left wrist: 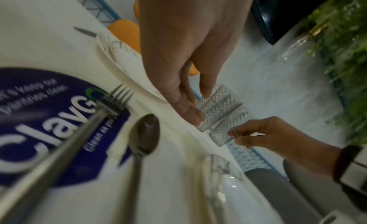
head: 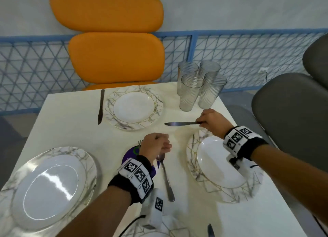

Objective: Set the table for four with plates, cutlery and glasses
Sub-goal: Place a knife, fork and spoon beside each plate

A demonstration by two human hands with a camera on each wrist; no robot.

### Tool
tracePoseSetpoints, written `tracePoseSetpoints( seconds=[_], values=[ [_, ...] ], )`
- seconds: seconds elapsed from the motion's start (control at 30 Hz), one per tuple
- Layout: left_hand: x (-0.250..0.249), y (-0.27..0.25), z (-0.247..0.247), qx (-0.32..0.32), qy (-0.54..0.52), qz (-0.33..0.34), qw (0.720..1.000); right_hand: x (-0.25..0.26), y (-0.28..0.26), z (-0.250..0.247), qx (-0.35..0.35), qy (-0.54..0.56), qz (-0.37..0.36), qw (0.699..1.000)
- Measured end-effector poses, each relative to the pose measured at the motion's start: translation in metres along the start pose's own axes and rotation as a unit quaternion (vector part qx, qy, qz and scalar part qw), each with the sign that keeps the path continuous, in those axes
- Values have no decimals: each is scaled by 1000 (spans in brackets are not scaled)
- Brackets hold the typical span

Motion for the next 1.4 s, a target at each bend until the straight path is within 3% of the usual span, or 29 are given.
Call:
tracePoseSetpoints(
  seconds=[0.13, 0.33, 0.43, 0.57, 0.63, 0.77, 0.83, 0.9, 1.03, 1.23, 1.4],
  values=[
    [11, 7, -24, -78, 169, 21, 982, -51, 18, 11, 66, -24, 77, 995],
    [18, 11, -46, -102, 191, 34, 976, -81, 34, 30, 103, -19, 135, 985],
    [20, 13, -51, -105, 203, 35, 973, -90, 34, 34, 84, 5, 155, 984],
    [29, 12, -44, -72, 311, 15, 948, -87, 26, 36, 7, 31, 153, 988],
    [34, 12, -37, -54, 389, -3, 920, -79, 22, 40, 22, 15, 140, 990],
    [35, 10, -14, -62, 608, 38, 791, -74, 18, 50, 74, -9, 150, 986],
    [35, 11, -5, -66, 645, 39, 760, -73, 18, 51, 77, -2, 154, 985],
    [35, 16, 0, -69, 644, 28, 762, -71, 19, 51, 73, 5, 157, 985],
    [35, 22, 5, -73, 583, -11, 809, -68, 17, 55, 36, 38, 158, 986],
    [36, 25, 7, -91, 609, 14, 788, -68, 8, 54, 21, 74, 172, 982],
    [39, 27, -2, -108, 584, 42, 803, -80, -5, 59, -1, 81, 179, 980]
  ],
)
Point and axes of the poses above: each hand's wrist, its own y-axis towards the middle knuckle, its own z-axis out of the palm, x = y × z, the point moved 2 cm from there along y, towards the middle knuckle, and after that the axes turned 12 degrees about -z, right-handed, at the moved point
